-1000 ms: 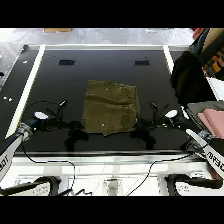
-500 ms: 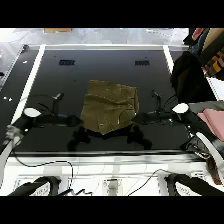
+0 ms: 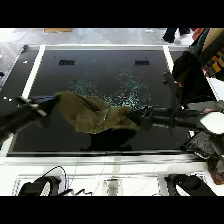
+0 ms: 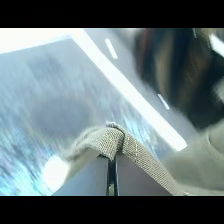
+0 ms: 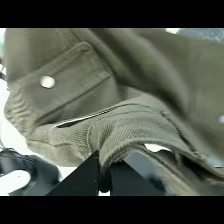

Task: Fold the clothes and pants, and hang the long-sleeved shirts on hangers.

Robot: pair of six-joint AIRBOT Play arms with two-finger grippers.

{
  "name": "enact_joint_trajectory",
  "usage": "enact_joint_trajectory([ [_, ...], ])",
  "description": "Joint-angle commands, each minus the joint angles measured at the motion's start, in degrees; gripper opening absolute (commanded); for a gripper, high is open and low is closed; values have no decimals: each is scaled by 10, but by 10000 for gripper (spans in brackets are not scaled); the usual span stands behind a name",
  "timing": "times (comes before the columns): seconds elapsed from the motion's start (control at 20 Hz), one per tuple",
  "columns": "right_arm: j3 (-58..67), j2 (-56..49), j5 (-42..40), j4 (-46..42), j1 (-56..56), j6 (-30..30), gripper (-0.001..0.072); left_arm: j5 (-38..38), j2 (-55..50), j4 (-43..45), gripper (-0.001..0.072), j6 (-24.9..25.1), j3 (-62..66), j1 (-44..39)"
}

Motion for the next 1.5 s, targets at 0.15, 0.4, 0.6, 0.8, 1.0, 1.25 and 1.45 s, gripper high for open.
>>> enact_joint_trajectory([
  [0.15,33,54,-16,-1,71,47,24,54,164,30,13,0,3,0],
  [0.4,37,34,-213,-129,82,218,24,54,89,98,12,-21,-25,0],
  [0.6,37,-53,-309,-182,82,343,25,60,-107,65,12,-86,-52,-5],
  [0.8,37,-206,-448,-191,78,343,25,157,-331,-112,13,-77,-45,-11],
  [1.0,42,-308,-487,-191,22,343,25,155,-447,-223,14,-24,-21,-33],
  [1.25,42,-311,-260,-211,-99,322,25,-30,-450,-176,14,-49,-21,-38],
  [1.45,42,-307,15,-244,-159,158,25,-223,-450,-40,13,-198,-22,-59],
])
